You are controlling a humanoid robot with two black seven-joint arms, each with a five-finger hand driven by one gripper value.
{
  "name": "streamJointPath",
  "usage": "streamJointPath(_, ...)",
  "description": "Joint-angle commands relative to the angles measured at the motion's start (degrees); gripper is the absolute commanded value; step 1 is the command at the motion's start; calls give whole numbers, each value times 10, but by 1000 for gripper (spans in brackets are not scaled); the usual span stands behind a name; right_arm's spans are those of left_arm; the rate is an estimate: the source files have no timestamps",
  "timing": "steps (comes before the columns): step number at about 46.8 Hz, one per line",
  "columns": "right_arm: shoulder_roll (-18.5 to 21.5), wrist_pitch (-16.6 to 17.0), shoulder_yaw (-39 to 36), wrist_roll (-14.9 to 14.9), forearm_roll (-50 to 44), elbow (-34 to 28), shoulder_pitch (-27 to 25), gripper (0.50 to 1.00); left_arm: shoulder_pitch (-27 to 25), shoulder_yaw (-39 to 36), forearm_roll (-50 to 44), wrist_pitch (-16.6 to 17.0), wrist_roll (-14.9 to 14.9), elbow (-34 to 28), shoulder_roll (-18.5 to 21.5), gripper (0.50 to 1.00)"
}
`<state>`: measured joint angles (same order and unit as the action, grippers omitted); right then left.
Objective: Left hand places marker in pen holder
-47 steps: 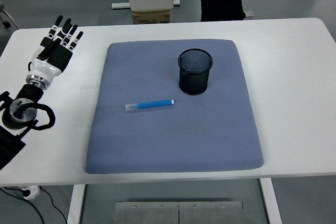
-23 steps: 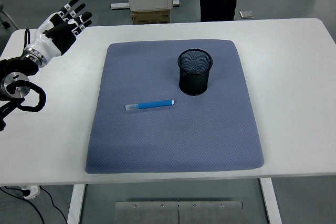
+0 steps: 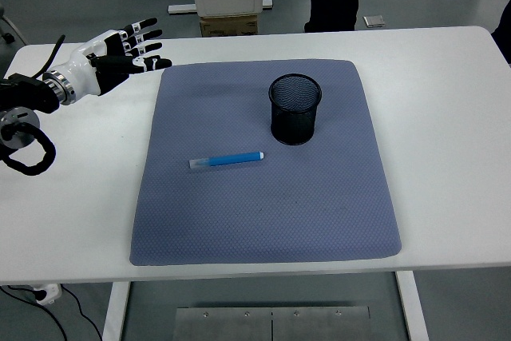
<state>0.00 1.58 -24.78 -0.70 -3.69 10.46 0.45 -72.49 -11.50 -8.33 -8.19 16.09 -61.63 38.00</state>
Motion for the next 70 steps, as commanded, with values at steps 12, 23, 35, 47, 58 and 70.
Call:
streamJointPath(12,0,0,0,0,0,0,0,1000,-120,-148,141,65,0,-89,11,1000)
streamJointPath(23,0,0,0,0,0,0,0,1000,-200,-266,157,128,1,-154,1,1000)
streamJointPath(35,0,0,0,0,0,0,0,1000,-213,-297,219,174,2,-172,-19,1000)
streamJointPath(47,0,0,0,0,0,0,0,1000,-229,-333,259,172,2,-178,-61,1000)
streamJointPath(58,0,0,0,0,0,0,0,1000,-229,-342,249,136,2,-176,-70,1000)
streamJointPath(70,0,0,0,0,0,0,0,1000,-236,-338,177,75,9,-175,-67,1000)
